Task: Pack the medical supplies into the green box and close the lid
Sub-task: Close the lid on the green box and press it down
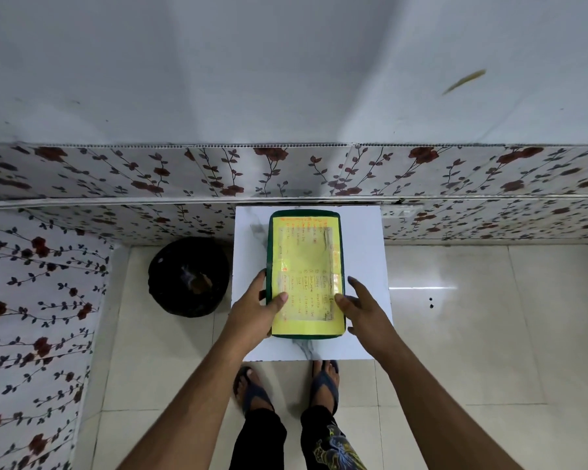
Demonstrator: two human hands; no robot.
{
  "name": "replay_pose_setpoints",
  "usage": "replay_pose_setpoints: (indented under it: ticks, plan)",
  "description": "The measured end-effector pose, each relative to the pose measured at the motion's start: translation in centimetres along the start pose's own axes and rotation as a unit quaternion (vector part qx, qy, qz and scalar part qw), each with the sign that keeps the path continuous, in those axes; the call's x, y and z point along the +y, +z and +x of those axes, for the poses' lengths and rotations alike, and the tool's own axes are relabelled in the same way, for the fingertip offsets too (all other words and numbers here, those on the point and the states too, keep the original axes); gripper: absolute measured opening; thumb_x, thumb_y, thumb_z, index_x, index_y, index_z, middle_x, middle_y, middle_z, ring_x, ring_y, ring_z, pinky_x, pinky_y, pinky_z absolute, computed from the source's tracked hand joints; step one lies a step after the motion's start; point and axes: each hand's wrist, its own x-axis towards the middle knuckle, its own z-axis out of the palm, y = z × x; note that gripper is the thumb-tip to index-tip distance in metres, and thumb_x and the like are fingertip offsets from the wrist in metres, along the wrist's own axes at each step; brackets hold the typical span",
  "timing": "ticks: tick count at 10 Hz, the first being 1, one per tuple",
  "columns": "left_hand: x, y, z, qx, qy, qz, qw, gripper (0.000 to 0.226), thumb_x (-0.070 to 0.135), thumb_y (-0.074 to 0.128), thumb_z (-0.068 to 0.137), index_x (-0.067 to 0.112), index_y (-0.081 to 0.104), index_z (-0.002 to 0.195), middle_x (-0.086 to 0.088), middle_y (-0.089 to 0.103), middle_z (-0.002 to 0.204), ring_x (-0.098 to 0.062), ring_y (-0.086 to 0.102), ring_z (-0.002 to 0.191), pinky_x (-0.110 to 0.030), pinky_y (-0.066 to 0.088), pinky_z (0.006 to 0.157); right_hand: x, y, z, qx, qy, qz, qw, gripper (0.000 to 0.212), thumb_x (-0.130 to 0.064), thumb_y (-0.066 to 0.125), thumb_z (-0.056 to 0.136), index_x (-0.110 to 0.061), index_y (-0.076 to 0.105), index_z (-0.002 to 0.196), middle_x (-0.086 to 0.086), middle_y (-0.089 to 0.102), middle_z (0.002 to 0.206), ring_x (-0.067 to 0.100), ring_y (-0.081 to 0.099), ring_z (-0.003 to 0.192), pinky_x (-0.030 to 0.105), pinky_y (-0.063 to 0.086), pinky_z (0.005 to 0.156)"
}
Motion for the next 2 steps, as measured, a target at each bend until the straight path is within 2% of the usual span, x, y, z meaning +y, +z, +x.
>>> replay_pose_setpoints:
  ticks: [1, 2]
  plan:
    - [0.91, 0.26, 1.17, 0.012, 0.017, 0.031, 0.999, 0.061, 0.033, 0.061, 0.092, 0.049, 0.031, 0.143, 0.002, 0.060, 0.121, -0.026, 0.060, 0.113, -0.053, 0.054, 0.089, -0.96, -0.39, 1.69, 0.016, -0.024, -0.009, 1.000, 0.044, -0.040, 0.046, 0.098, -0.039, 0.041, 0.141, 0.001, 0.069, 0.120, 0.022, 0.067, 0.108, 0.054, 0.053, 0.093]
    - [0.80, 0.43, 1.54, 0.017, 0.010, 0.032, 0.999, 0.064, 0.031, 0.061, 0.092, 0.046, 0.029, 0.146, -0.001, 0.059, 0.119, -0.028, 0.059, 0.112, -0.055, 0.054, 0.089, -1.01, -0.29, 2.38, 0.021, -0.032, -0.022, 0.999, 0.040, -0.035, 0.044, 0.100, -0.037, 0.043, 0.140, 0.002, 0.069, 0.118, 0.024, 0.068, 0.105, 0.054, 0.055, 0.090]
